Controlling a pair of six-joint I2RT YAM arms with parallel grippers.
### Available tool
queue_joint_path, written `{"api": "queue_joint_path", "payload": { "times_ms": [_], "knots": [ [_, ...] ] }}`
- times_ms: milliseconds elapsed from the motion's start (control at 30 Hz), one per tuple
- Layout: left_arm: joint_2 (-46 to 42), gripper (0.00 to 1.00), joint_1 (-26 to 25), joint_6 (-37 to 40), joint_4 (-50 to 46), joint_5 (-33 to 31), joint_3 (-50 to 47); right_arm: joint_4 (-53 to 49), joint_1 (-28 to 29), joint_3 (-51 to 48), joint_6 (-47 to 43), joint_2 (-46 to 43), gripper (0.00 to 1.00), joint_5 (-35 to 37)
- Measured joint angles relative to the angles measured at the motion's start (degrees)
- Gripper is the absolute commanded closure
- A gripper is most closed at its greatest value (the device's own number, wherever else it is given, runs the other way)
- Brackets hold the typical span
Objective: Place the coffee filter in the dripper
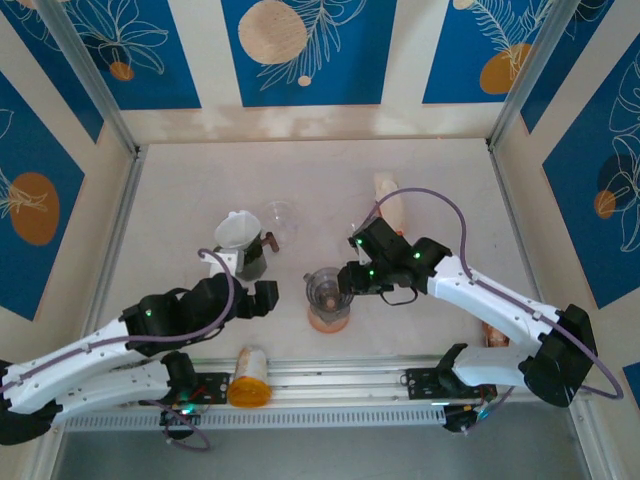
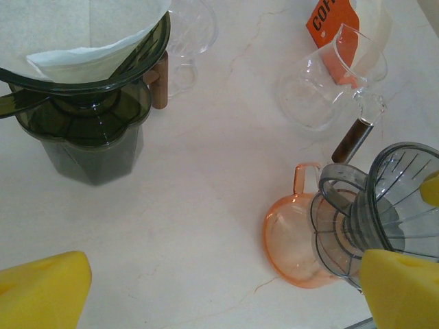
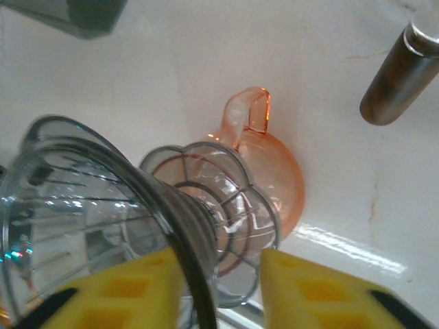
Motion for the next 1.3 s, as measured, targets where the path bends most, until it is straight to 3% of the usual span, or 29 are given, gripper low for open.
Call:
{"api": "queue_joint_path", "payload": {
  "times_ms": [167,400,667,967,1300],
  "knots": [
    [0.17,0.00,0.04,0.00,0.55,0.15,0.00,-0.15,0.42,-0.52,0.74,-1.36,0.41,0.50],
    [0.17,0.00,0.09,-0.02,0.81,0.15,0.00,-1.20,-1.09,-0.28,0.59,-6.78,0.38,3.52],
    [0.39,0.00,0.09,0.00,2.19,0.13,-0.72,-0.57,-14.88,2.86,-4.02,-7.06,0.44,6.82],
    [2.71,0.00,0.17,0.02,3.15,0.59,-1.46,6.27,-25.46,10.73,-12.83,9.35,0.63,11.82],
    [3.56,0.00,0.59,0.04,3.32,0.61,-1.46,9.11,-29.20,21.46,-20.26,25.33,0.65,16.52]
  ]
}}
